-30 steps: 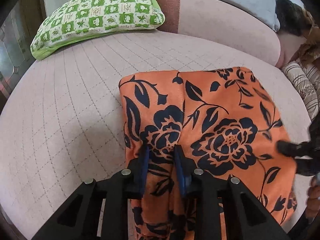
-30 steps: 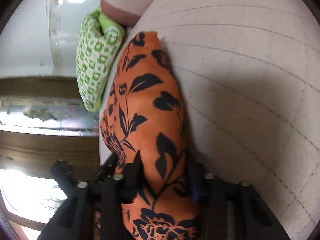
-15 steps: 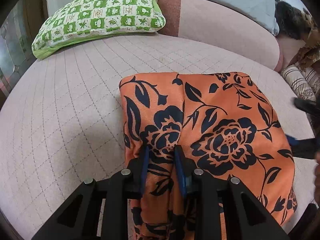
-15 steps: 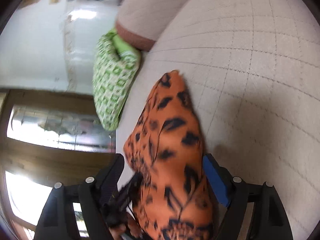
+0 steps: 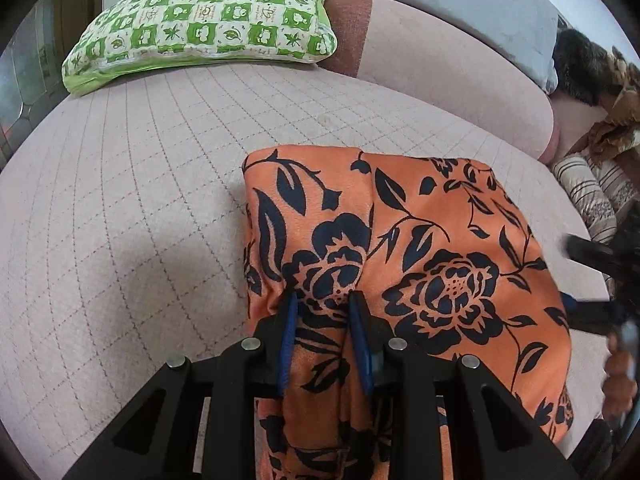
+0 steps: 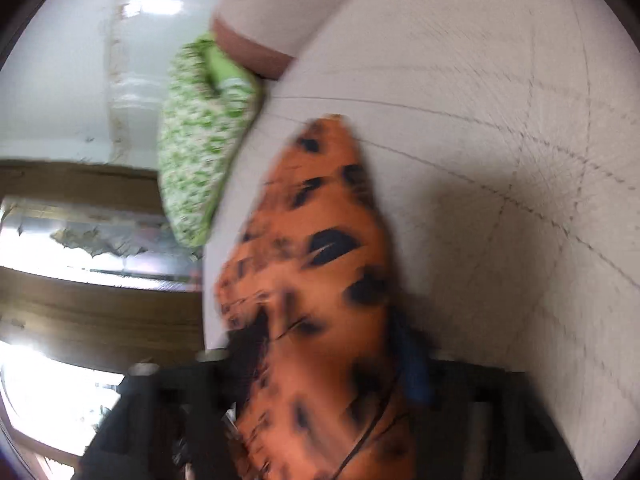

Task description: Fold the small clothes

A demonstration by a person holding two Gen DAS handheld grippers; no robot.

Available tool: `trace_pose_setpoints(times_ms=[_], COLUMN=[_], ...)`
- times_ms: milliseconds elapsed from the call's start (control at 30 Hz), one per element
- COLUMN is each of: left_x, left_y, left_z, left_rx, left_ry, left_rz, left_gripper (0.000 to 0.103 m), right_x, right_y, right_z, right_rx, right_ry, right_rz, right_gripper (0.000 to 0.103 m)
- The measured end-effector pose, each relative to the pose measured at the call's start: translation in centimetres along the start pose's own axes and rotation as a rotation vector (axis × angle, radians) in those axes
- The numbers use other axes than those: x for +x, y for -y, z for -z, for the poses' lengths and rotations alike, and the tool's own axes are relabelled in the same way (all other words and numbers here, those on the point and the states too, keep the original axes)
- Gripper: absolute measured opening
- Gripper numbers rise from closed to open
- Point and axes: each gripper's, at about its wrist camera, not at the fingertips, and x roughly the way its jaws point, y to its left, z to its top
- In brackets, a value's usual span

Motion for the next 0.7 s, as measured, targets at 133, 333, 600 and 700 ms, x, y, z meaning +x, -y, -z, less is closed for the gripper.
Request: trace_pose_setpoints(times_ms=[133,333,600,700], left_x=[0.2,0.4,-7.1,-8.7], left_y=[0.0,-0.1,-1.4,-3.3], left_z=[0.0,-0.1,2.1,5.5], left_rx=[0.006,-0.001,-0.097,-0.23], left_ry=[-0.002,-0.004,0.122,0.086], left_rz=[-0.004,0.01,0.083,0.168], left_gripper=[0.028,0.028,0.065,0.07], right_x=[-1.3,-0.9,-4.6,-5.7], right_y=[1.4,0.7,-1.6,-4.9], right_z=[3.8,6.8,9.5,10.3], right_rx=[0.074,-0.002,-0.121,-0.25], right_ry=[-0.019,-0.056,0.059,0.11], right_rz=[0.03,0.056,0.163,0.148], right_gripper=[0.09,0.044,0.07,0.075])
